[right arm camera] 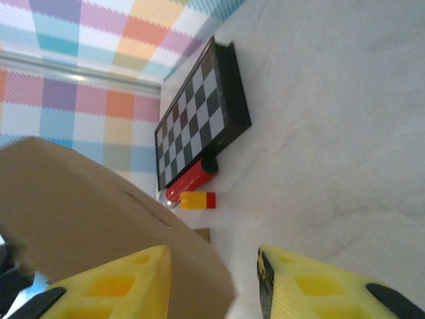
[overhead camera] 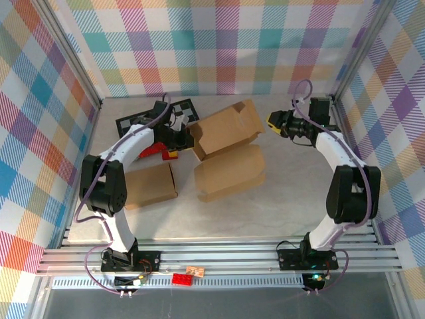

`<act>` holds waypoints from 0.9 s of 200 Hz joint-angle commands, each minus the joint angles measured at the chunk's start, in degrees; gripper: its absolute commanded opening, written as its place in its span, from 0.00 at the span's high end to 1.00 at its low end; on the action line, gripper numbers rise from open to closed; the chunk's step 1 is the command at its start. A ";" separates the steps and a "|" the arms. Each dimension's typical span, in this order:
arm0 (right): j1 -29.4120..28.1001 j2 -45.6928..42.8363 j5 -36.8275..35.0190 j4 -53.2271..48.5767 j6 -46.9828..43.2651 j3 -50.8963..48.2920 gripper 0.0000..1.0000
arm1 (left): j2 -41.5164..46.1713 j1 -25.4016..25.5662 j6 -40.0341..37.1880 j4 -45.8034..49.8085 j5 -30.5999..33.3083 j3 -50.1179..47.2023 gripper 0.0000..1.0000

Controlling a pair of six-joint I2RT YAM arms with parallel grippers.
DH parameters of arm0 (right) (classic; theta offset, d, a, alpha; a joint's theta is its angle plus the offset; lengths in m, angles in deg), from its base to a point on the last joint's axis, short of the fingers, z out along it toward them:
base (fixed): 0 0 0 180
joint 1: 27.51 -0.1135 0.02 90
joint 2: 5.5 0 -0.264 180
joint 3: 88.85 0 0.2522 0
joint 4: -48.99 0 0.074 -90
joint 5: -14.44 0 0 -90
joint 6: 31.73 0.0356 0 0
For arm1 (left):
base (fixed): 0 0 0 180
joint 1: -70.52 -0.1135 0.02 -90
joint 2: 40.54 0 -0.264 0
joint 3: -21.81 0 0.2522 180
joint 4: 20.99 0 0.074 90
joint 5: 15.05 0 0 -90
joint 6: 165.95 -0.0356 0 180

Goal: Fold the paper box

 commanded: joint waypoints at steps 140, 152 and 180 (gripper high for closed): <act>1.61 -16.46 -5.43 11.18 14.11 -14.37 0.45 | -4.05 -0.61 -0.02 0.16 -7.09 4.11 1.00; -0.84 -20.75 -10.24 7.91 15.29 -16.13 0.41 | -3.93 -0.61 0.10 0.15 -6.39 4.03 1.00; -10.95 -27.53 -25.42 -3.31 17.84 -16.11 0.39 | -3.40 -0.48 0.55 0.51 -3.30 4.37 1.00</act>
